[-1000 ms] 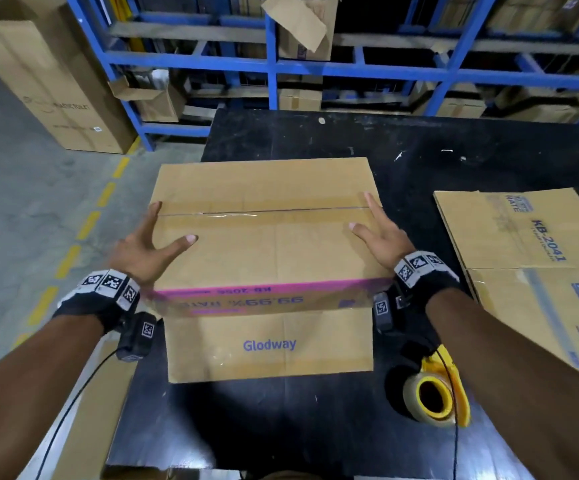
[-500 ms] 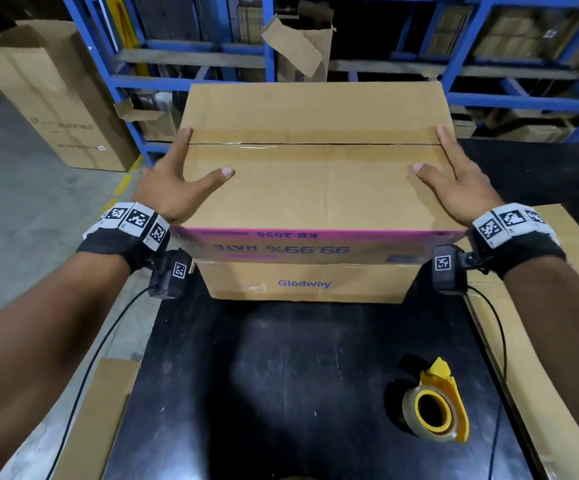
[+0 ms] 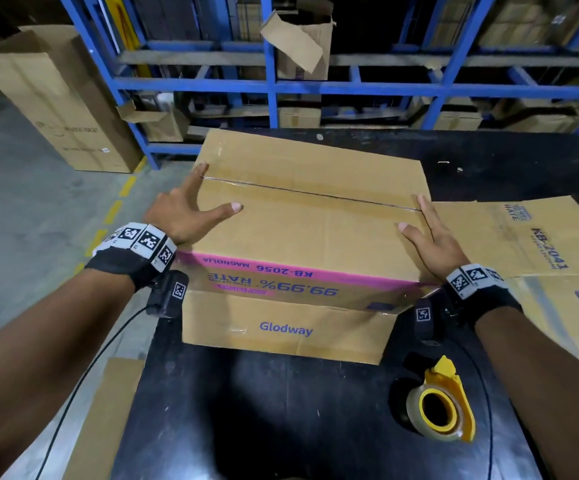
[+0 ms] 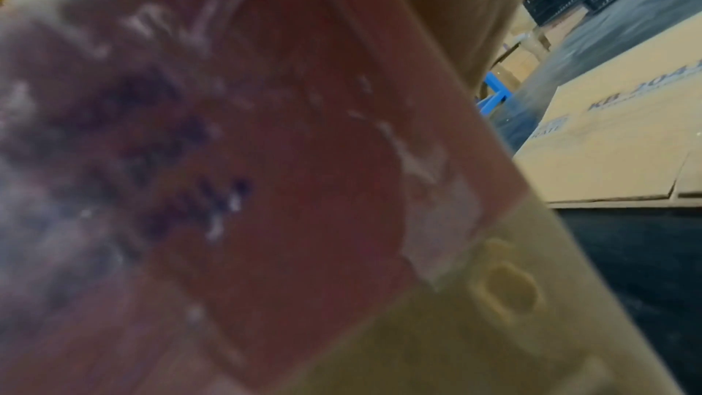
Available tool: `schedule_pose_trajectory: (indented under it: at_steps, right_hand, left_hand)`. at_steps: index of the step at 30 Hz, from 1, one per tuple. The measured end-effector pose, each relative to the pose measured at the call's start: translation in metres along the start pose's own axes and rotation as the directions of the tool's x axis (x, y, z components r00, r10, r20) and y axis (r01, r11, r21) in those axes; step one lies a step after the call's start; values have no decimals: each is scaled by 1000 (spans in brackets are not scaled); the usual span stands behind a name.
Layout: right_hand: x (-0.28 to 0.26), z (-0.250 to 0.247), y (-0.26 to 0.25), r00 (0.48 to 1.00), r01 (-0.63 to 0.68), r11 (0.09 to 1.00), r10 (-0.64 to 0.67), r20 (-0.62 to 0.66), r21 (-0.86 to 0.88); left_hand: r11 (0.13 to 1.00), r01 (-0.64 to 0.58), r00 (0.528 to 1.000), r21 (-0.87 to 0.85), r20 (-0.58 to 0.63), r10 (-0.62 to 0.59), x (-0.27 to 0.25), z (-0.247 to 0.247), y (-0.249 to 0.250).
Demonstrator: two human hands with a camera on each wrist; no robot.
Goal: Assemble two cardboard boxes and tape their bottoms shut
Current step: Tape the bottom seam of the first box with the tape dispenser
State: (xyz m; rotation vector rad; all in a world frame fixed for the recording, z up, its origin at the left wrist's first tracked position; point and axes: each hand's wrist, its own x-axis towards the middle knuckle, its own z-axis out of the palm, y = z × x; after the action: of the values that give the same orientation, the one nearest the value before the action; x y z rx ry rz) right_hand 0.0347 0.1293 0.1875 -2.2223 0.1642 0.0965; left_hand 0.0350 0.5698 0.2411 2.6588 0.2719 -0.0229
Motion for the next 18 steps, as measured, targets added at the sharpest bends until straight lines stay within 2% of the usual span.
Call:
schedule_pose_trajectory:
  at_steps: [5,9,14,18]
  right_hand:
    - [-1,18,-16,999,-20,1000,19,36,16]
    - [1,20,-37,998,-8,1000,7,61,17]
    - [9,-11,-58,999,37,998,-36,30,-43]
    - [17,-49,-59,1000,-25,989,24,-8,-149]
  left_hand:
    - [999,10,1000,39,-11,-10,-4,-23,-13]
    - [999,26,999,-37,-38,-27,-8,-43,-19]
    - [994,23,998,-111,-50,-29,-3,-38,-9]
    - [982,35,999,-187,10,-33,2,-7,2]
